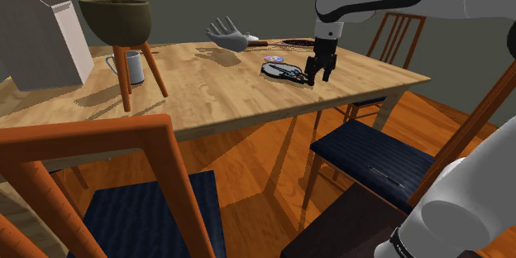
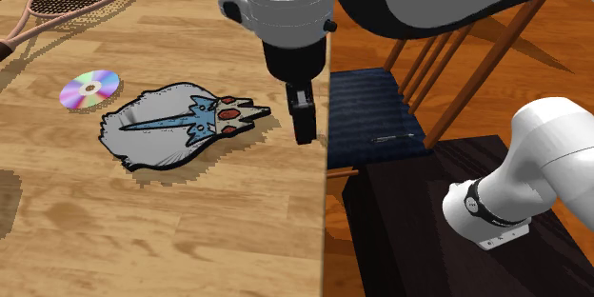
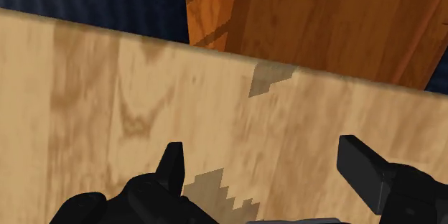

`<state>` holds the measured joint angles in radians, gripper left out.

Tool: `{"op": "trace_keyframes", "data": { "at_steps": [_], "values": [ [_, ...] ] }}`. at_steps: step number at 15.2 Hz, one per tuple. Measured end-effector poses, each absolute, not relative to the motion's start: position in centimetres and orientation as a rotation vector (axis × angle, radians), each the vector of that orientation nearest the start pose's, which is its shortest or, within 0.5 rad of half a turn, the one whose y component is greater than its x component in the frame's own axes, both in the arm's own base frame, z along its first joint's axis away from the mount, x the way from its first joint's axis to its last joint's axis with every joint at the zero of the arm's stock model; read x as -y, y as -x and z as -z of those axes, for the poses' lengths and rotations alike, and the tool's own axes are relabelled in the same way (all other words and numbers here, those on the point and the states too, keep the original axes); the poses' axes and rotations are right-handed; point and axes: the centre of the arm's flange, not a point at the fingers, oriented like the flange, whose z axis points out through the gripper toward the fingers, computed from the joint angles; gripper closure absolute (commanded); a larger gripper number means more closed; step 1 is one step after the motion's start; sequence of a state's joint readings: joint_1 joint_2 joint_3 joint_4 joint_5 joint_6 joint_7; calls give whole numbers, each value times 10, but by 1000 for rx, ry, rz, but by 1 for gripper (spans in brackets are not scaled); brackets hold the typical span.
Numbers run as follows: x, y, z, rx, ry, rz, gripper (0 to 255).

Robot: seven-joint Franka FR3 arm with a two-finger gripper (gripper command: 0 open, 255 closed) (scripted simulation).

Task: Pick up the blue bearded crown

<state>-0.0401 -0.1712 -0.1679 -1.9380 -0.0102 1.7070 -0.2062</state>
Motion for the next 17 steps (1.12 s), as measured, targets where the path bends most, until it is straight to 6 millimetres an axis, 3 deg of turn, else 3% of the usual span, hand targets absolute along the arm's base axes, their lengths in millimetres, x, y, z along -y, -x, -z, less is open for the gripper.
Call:
{"op": "trace_keyframes", "data": {
  "at_steps": [6,15,16,17],
  "values": [
    [149,-550,-561,-67,3123,-17,0],
    [155,-560,-524,-78,3126,-5,0],
    [155,-560,-523,-78,3126,-5,255],
    [156,-560,-523,-78,3126,-3,255]
  ]
}}
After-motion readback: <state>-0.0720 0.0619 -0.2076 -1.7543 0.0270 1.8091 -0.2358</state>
